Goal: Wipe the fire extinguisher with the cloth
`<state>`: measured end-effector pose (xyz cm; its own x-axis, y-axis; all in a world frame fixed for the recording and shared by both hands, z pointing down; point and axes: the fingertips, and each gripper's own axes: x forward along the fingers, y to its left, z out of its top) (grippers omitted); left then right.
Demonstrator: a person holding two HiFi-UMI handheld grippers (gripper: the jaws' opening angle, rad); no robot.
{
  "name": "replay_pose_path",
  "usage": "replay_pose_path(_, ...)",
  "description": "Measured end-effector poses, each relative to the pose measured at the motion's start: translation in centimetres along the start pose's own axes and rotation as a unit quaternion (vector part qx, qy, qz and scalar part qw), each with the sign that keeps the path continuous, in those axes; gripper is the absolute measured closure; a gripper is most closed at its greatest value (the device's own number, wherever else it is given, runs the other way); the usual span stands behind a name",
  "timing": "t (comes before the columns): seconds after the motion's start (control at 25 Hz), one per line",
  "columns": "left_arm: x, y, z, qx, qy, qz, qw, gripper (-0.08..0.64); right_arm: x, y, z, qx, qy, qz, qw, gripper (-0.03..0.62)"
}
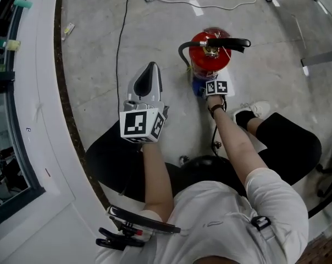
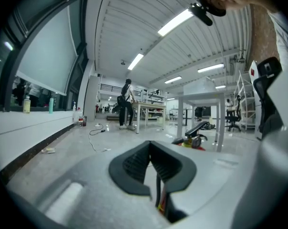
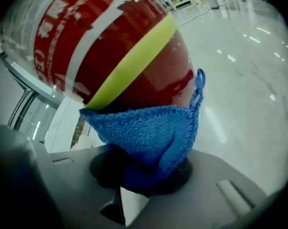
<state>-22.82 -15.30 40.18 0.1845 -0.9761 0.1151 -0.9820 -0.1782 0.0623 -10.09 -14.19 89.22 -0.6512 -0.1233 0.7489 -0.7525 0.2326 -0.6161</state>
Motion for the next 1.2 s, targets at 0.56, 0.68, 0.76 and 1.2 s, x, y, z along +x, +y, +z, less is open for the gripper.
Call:
replay_pose_path(0.56, 3.1, -4.1, 8.1, 0.027, -0.067, -0.081, 0.9941, 0.561, -28.1, 24.4, 8.0, -0.110, -0.315, 0.202, 0.921, 0.494)
replay_pose_path(0.68, 2.6, -4.6, 7.8, 0.017, -0.069, -0.081, 0.9941, 0.561, -31.8, 27.1, 10.9, -0.086, -0.362, 0.236, 0.898, 0.500)
replay_pose_path(0.76, 2.4, -4.9, 7.5, 0.012, -0.068, -0.080, 0.9943, 0.561, -31.9, 26.7, 12.0, -0.072, -0.363, 0.238, 0.898, 0.502)
replay_pose_path(1.2, 1.5, -4.2, 5.4, 0.014, -0.046, -0.060, 0.9970, 0.561, -14.1, 9.5, 4.6, 0.070, -0.215, 0.107, 0.968, 0.495)
